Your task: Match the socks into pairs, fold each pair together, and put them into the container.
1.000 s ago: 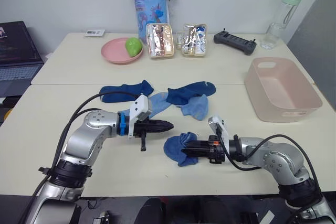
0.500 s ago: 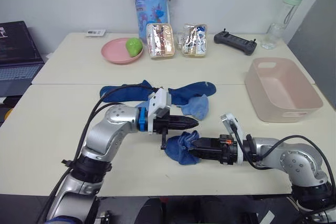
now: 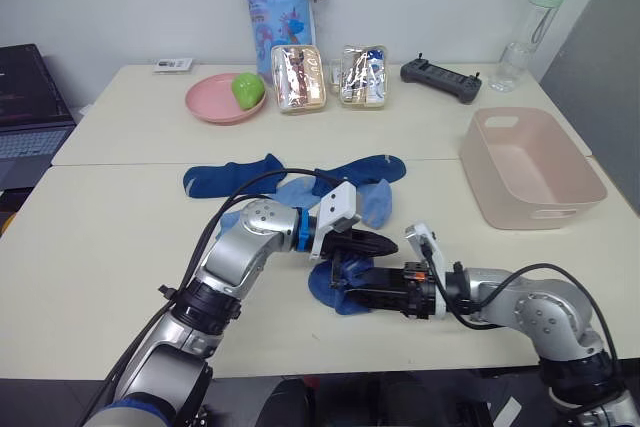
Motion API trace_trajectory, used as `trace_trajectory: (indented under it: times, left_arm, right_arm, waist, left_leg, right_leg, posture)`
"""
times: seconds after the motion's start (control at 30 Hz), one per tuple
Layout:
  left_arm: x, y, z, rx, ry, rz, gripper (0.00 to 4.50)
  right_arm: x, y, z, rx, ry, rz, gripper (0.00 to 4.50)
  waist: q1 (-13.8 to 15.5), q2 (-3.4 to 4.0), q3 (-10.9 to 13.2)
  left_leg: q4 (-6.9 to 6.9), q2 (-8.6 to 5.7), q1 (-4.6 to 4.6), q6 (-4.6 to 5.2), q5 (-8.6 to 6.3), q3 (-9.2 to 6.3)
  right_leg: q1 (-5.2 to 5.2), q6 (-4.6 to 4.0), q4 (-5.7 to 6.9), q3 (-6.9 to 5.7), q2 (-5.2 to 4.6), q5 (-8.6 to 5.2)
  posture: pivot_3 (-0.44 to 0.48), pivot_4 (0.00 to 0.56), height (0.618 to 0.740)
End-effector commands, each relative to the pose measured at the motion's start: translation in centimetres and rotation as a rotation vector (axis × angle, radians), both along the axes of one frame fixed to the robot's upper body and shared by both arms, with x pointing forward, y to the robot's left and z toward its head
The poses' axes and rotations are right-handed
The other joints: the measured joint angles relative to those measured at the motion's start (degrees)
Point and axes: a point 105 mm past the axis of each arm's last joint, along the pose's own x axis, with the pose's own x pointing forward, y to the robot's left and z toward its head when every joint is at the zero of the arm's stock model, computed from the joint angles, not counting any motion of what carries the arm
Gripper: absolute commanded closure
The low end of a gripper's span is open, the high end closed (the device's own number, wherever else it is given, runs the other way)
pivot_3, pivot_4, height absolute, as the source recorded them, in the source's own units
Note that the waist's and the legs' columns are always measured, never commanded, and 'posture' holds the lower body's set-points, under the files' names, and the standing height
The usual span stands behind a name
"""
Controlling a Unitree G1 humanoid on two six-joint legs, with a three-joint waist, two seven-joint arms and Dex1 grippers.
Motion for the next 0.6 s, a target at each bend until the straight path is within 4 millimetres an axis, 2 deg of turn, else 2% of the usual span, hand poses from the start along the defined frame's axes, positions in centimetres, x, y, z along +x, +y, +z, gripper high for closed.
trace_trajectory:
  times: [0.03, 0.33, 0.5, 0.6]
  left_arm:
    - [0.2, 0.6, -0.1, 0.019, -0.024, 0.013, 4.50]
    - [-0.7, 3.9, -2.5, 0.142, 0.005, 0.027, 4.50]
    - [-1.4, 5.3, -3.8, 0.190, -0.017, 0.009, 4.50]
    - [-1.6, 6.1, -4.7, 0.238, -0.077, -0.013, 4.50]
  right_arm:
    - [0.4, 0.6, 0.1, -0.002, -0.045, -0.016, 1.37]
    - [0.0, -0.4, 0.8, -0.024, -0.099, -0.015, 1.37]
    - [-1.9, -1.3, 3.1, 0.020, -0.097, 0.075, 1.37]
    - [-0.8, -2.6, 3.0, -0.027, -0.108, 0.006, 1.37]
  waist:
    - [0.0, 0.00, 0.0]
    - [0.0, 0.00, 0.0]
    - [0.1, 0.01, 0.0]
    - [0.1, 0.01, 0.0]
  left_leg:
    - [0.00, 0.00, 0.00, 0.00, 0.00, 0.00]
    - [-0.01, 0.00, -0.01, 0.00, 0.00, -0.01]
    - [-0.02, 0.00, -0.02, 0.00, 0.00, 0.00]
    - [-0.02, 0.01, -0.02, 0.00, 0.00, -0.02]
  right_leg:
    - [0.00, 0.00, 0.00, 0.01, 0.00, 0.00]
    - [-0.03, 0.00, -0.02, 0.02, -0.01, 0.00]
    - [-0.03, 0.00, -0.04, 0.03, -0.02, 0.00]
    - [-0.02, 0.00, -0.04, 0.01, -0.02, 0.00]
  posture:
    - [0.000, 0.150, 0.740]
    - [0.000, 0.150, 0.740]
    - [0.000, 0.150, 0.740]
    - [0.000, 0.150, 0.740]
